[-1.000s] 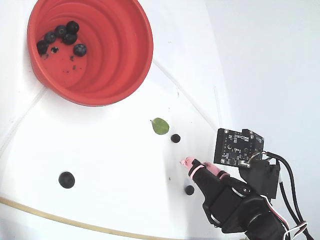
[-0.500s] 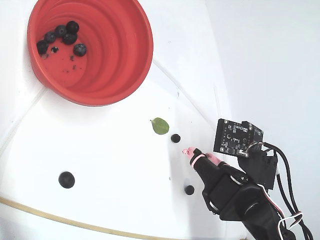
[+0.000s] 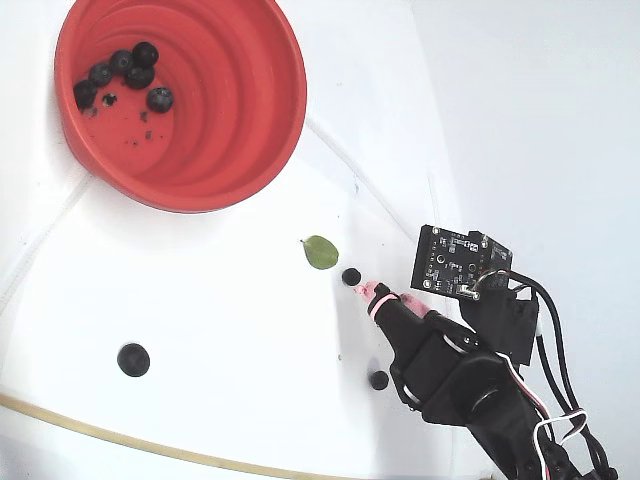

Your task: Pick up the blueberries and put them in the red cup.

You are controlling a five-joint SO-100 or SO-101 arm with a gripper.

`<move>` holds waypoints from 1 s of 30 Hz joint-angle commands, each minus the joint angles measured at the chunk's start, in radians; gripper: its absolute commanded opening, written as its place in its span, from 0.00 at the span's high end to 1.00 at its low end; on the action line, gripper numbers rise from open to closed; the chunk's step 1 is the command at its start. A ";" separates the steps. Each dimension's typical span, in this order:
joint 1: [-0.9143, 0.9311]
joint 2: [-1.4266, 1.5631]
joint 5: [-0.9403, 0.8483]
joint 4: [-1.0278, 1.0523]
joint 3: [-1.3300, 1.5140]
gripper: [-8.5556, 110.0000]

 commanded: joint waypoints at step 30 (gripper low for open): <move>0.031 -0.189 0.049 -0.126 -0.216 0.78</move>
